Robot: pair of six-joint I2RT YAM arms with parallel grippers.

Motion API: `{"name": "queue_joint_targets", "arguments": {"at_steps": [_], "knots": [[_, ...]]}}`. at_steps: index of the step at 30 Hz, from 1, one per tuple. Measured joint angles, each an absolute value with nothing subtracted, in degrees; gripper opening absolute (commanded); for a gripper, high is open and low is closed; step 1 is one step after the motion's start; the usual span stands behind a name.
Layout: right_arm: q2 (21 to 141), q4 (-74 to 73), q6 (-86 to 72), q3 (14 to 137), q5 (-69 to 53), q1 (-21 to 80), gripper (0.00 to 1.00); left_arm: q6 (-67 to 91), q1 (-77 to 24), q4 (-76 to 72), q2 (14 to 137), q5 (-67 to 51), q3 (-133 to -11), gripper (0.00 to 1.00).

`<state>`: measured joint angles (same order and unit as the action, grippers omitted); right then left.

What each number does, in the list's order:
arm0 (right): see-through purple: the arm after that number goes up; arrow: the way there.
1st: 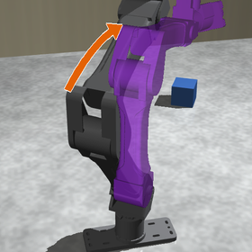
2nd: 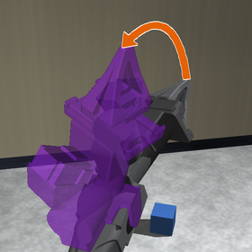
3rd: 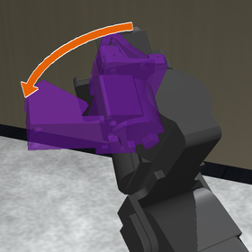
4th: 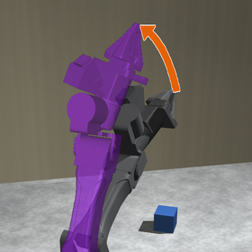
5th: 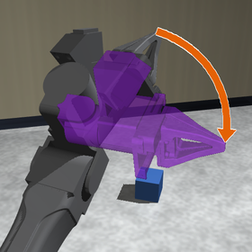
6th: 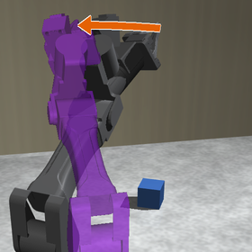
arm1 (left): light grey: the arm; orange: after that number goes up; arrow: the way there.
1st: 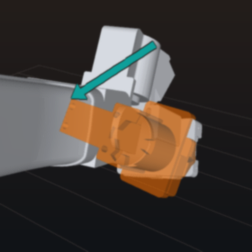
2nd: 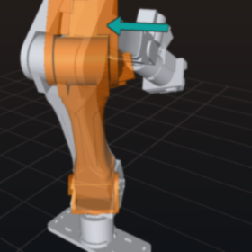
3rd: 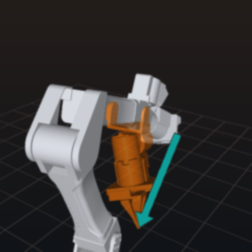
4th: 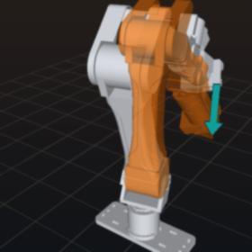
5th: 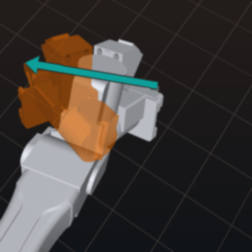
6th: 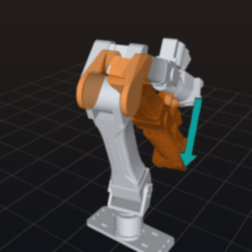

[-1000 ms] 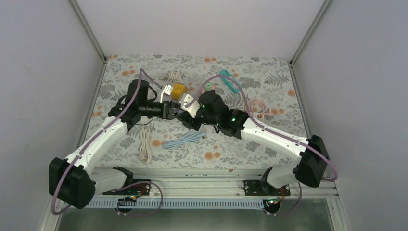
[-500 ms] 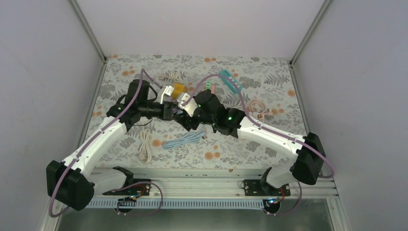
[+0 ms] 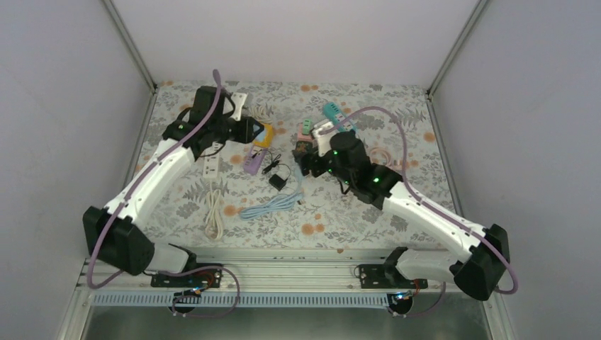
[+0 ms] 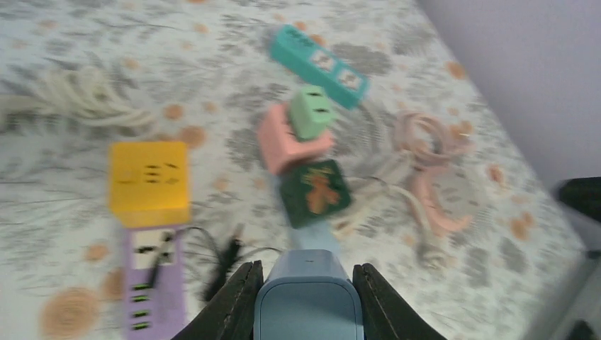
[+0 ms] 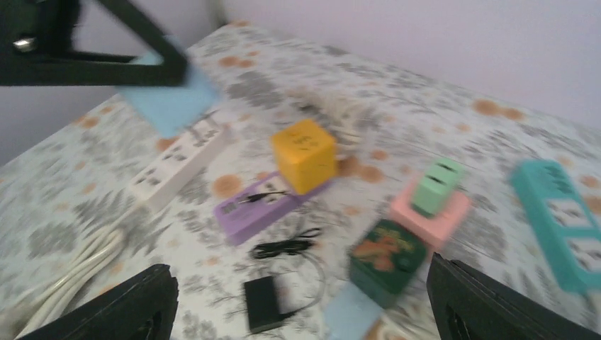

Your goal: Insert the plug

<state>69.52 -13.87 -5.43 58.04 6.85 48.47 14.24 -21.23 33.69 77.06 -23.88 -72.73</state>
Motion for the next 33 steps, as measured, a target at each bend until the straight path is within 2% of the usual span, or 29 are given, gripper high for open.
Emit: {"name": "queue_joint_targets", "arguments": {"at_steps": [6, 13, 24, 33], "knots": [[64.86, -14.92, -14.59, 54.19, 9.72, 41.82, 0.90, 10.96, -19.90, 38.33, 84.14, -11.53, -80.14, 0.18], [62.28, -15.38, -18.76, 49.08, 7.51, 41.10, 0.90, 7.57, -12.88, 38.89, 85.69, -2.90, -76.49, 0.18], [62.28, -14.46, -19.88, 46.98, 4.45, 41.04, 0.90, 5.02, -1.17, 34.65, 88.64, -1.10, -62.48, 0.18], [63.83, -13.63, -19.86, 46.98, 3.46, 40.77, 0.90, 2.83, 2.04, 29.63, 89.38, -4.60, -59.59, 0.17]]}}
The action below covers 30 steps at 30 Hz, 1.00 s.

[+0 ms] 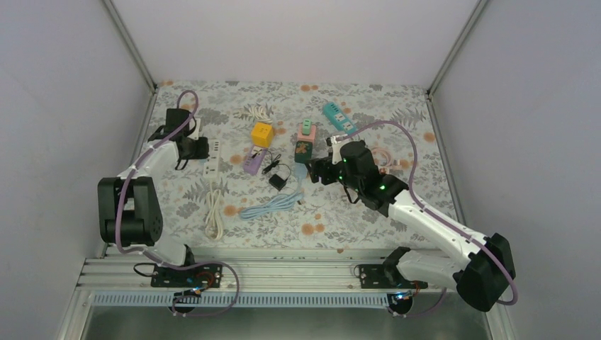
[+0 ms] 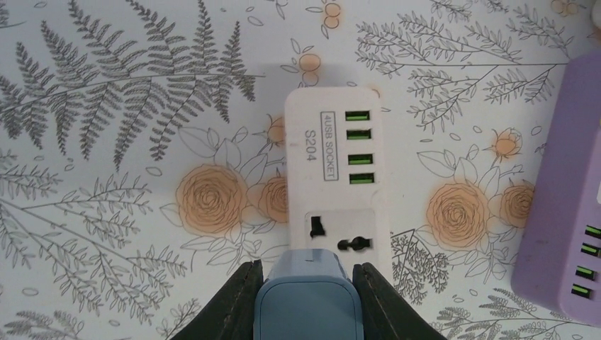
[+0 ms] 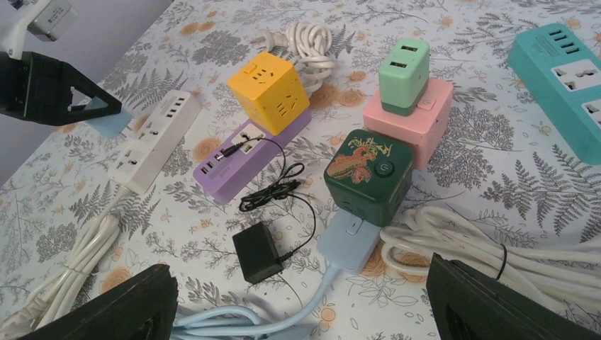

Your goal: Insert the plug

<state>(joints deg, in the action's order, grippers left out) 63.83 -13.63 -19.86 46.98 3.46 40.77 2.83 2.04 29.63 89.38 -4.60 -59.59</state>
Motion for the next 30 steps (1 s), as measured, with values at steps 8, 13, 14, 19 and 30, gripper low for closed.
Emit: {"name": "queue_joint_targets", "arguments": {"at_steps": [8, 13, 14, 19, 30], "knots": [[63.92, -12.73, -19.86, 46.98, 3.46, 40.77, 0.90, 2.42, 2.02, 27.51, 90.37, -6.46, -59.88, 0.17], [64.58, -12.36, -19.86, 46.98, 3.40, 40.77, 0.90, 2.35, 1.98, 27.59, 92.66, -5.19, -60.55, 0.17], [64.75, -12.36, -19.86, 46.96, 3.36, 40.77, 0.90, 2.37, 1.96, 27.66, 92.97, -4.99, -60.55, 0.17], [65.12, -12.36, -19.86, 46.96, 3.20, 40.75, 0.90, 2.37, 1.58, 26.92, 93.62, -5.19, -60.97, 0.17], [65.12, -12.36, -19.86, 46.94, 3.20, 40.75, 0.90, 2.74, 1.10, 26.68, 95.11, -5.85, -61.76, 0.17]]}}
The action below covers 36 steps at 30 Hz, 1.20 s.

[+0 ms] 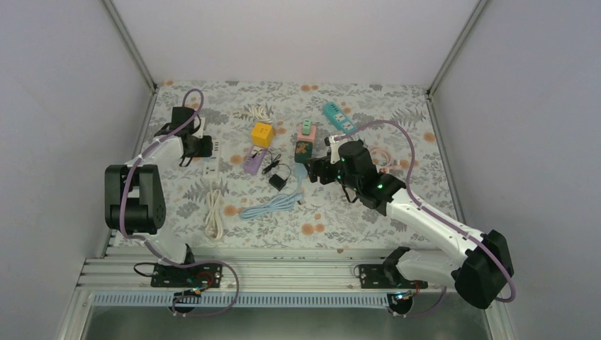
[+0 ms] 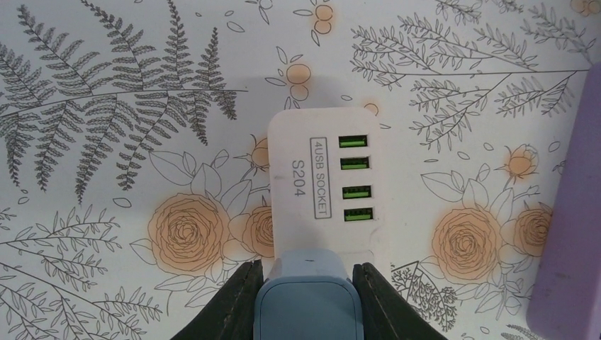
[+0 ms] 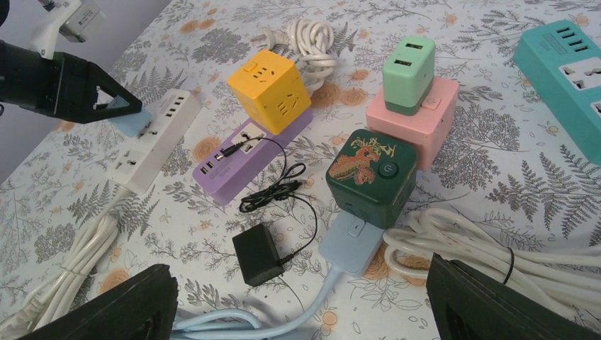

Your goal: Insert the plug

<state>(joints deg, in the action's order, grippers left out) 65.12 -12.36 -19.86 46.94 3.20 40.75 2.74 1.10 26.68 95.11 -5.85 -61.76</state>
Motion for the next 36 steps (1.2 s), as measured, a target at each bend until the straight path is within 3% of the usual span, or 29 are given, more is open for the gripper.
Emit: {"name": "queue_joint_targets", "arguments": {"at_steps": [11, 22, 27, 36], "knots": [[65.32, -12.34, -19.84, 46.92, 3.20, 40.73, 0.90, 6.87, -5.32, 25.65, 98.30, 4.84, -62.74, 0.17], [65.25, -12.40, -19.73, 46.85, 3.25, 40.73, 0.90, 12.38, -7.70, 14.31, 99.90, 6.61, -59.72, 0.19], [65.25, -12.45, -19.84, 46.48, 3.22, 40.73, 0.90, 13.87, -8.40, 16.43, 100.05, 8.64, -61.36, 0.45], [65.32, -12.93, -19.77, 46.50, 3.51, 40.73, 0.90, 17.32, -8.71, 27.18, 99.53, 7.86, -67.29, 0.73]]}}
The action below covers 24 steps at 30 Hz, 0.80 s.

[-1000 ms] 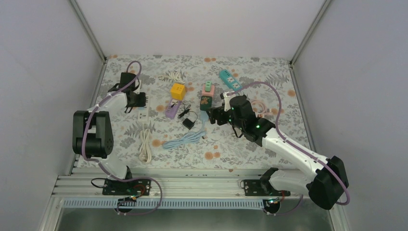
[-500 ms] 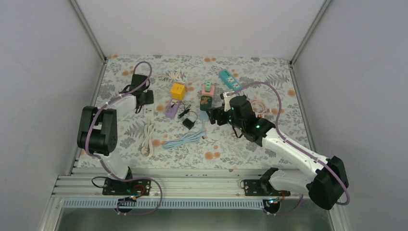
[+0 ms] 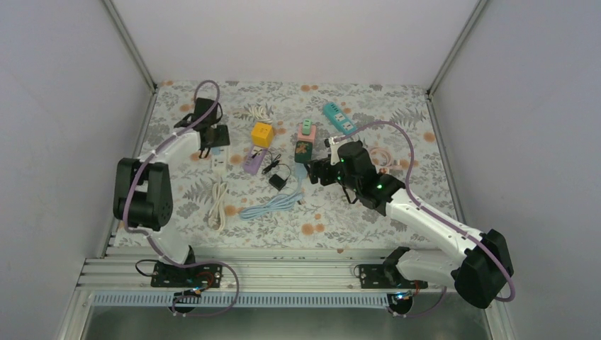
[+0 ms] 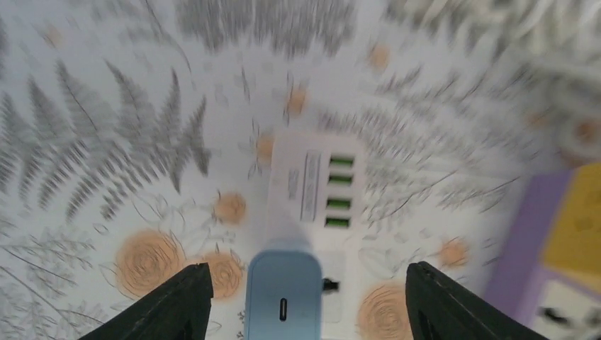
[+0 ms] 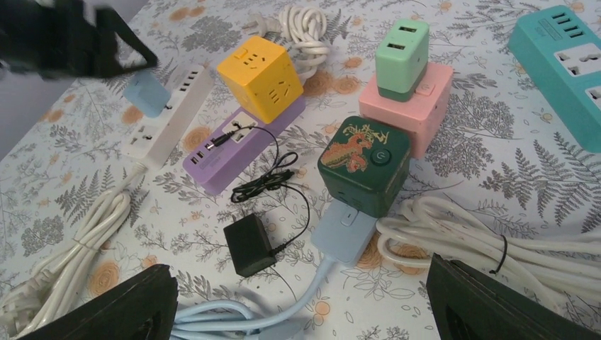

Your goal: Insert the plug

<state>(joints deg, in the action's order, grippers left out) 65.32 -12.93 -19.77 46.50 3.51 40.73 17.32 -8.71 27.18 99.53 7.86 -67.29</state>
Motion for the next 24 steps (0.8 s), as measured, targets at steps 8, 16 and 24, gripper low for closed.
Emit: {"name": "queue_joint_targets", "arguments": {"at_steps": [8, 16, 24], "knots": [[66.52, -15.18, -18.35, 47.35, 3.62, 40.73, 0.88, 18.74, -8.75, 27.55, 82.65, 9.13, -70.04, 0.80], [73.71, -15.94, -16.56, 51.79, 1.23, 41.36, 0.76, 19.79, -8.69, 24.73, 61.76, 5.50, -61.39, 0.80], [89.36, -15.88, -17.04, 60.38, 0.86, 48.58, 0.71, 24.67, -8.69, 20.12, 41.87, -2.76, -43.09, 0.80]]}}
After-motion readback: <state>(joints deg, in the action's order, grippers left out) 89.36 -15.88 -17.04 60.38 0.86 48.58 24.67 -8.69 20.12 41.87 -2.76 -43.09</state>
